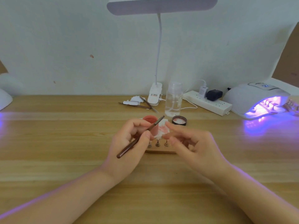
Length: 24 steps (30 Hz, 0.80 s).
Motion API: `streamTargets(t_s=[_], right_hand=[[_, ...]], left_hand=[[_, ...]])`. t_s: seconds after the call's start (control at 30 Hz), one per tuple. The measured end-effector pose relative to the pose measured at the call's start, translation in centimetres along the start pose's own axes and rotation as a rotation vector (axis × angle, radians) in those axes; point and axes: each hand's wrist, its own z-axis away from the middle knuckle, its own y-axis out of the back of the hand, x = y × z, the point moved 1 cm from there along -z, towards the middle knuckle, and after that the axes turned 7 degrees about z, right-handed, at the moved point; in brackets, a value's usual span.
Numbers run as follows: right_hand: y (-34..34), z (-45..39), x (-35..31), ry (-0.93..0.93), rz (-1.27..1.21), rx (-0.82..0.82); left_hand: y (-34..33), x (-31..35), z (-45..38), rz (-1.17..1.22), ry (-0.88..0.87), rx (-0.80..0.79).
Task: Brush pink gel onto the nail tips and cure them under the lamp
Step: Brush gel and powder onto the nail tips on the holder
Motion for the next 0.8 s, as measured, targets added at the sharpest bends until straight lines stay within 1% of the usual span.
streamTargets(t_s=[0.07,0.13,0.2,0.3,0.37,0.43,0.67,0.8], right_hand=[[1.3,-0.3,0.5,-0.017,0.125,0.054],[2.8,-0.8,1.5,-0.106,0.337,0.029],[4.0,-1.0,2.8,-0.219,0.491,-0.056],[4.7,-1.1,4.1,-0.305,0.614,-0.224],[4.5,-1.0,4.7,-0.326,0.605,-0.313],[4.1,-1.0,5.1,-0.317,0.593,-0.354],[3.4,-0.9,6.1,-0.303,0.512,-0.276],[2.6,-1.1,6.3,-0.277,0.607,-0.243]], left_hand=[[0.4,0.0,-0.1,0.004,0.038,0.04],[0.8,-0.3,-0.3,0.011,0.062,0.076],[1.1,-0.6,-0.5,0.032,0.084,0.111],[1.2,-0.9,-0.7,0.066,0.11,0.161],[1.2,-1.0,-0.9,0.109,0.133,0.196],[1.4,-1.1,-0.9,0.162,0.152,0.215],[1.9,-1.6,-1.2,0.333,0.22,0.242],[1.9,-1.7,-1.3,0.357,0.215,0.22]])
